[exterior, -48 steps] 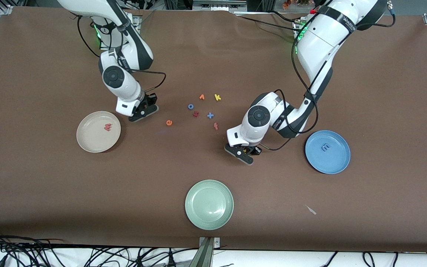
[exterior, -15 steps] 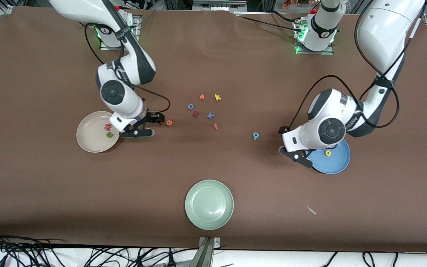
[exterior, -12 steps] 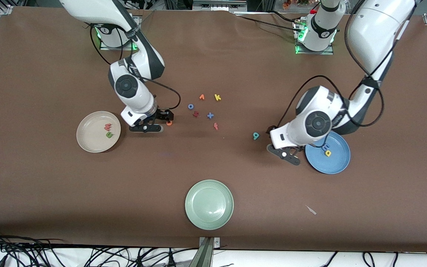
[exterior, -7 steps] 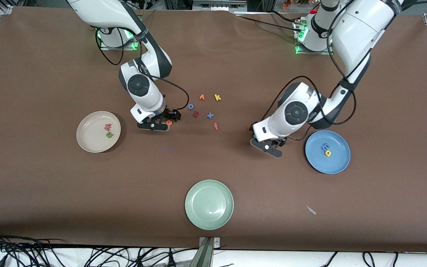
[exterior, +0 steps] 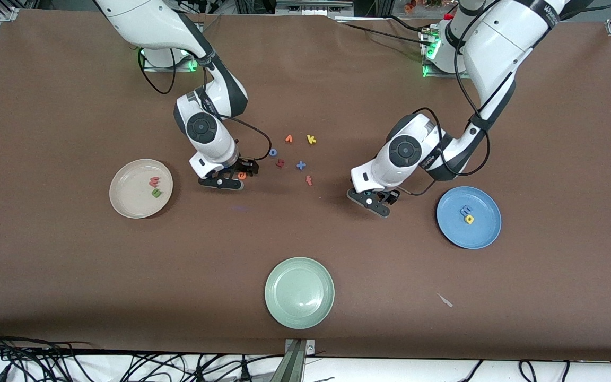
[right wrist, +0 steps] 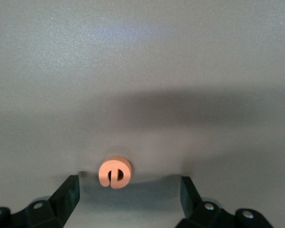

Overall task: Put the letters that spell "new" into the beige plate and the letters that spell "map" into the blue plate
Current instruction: 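Reach the right gripper to the orange letter, the left to the teal letter, then grasp the orange letter and the teal letter with the right and left grippers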

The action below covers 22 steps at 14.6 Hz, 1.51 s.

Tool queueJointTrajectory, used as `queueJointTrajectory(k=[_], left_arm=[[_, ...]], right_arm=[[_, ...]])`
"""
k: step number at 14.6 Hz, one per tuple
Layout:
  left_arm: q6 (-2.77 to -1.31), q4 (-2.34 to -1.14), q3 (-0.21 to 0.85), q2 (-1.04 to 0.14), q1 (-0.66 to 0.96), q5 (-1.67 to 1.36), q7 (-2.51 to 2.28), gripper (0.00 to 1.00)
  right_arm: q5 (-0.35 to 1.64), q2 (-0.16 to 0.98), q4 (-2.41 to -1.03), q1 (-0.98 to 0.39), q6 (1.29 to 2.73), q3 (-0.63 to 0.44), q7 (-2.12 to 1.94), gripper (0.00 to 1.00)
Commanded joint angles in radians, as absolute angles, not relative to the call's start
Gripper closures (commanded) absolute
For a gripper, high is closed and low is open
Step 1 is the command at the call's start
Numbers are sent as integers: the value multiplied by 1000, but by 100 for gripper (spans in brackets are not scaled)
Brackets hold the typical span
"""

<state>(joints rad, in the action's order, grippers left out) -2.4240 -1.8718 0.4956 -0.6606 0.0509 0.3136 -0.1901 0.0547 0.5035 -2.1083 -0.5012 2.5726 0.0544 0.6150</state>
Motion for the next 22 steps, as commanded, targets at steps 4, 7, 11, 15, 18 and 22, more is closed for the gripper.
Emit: queueJointTrajectory(k=[4, 7, 11, 15, 18, 22], left_arm=[[-2468, -1888, 492, -681, 54, 391, -218, 26], [-2467, -1890, 492, -681, 52, 391, -218, 51], [-2468, -1890, 489, -692, 48, 394, -218, 61], [-2467, -1894, 492, -692, 45, 391, -218, 74], [-2447, -1879, 489, -675, 37, 391, -219, 99], [-2277, -1823, 497, -611, -43, 387, -143, 99]], right_arm=[[58, 515, -2103, -508, 2591, 54, 627, 35], [58, 515, -2103, -509, 2591, 54, 627, 46], [58, 517, -2103, -511, 2591, 54, 627, 56], [58, 515, -2102, -511, 2591, 54, 626, 73], [58, 512, -2082, -511, 2582, 54, 617, 81], [49, 459, -1978, -502, 2326, 5, 513, 86]])
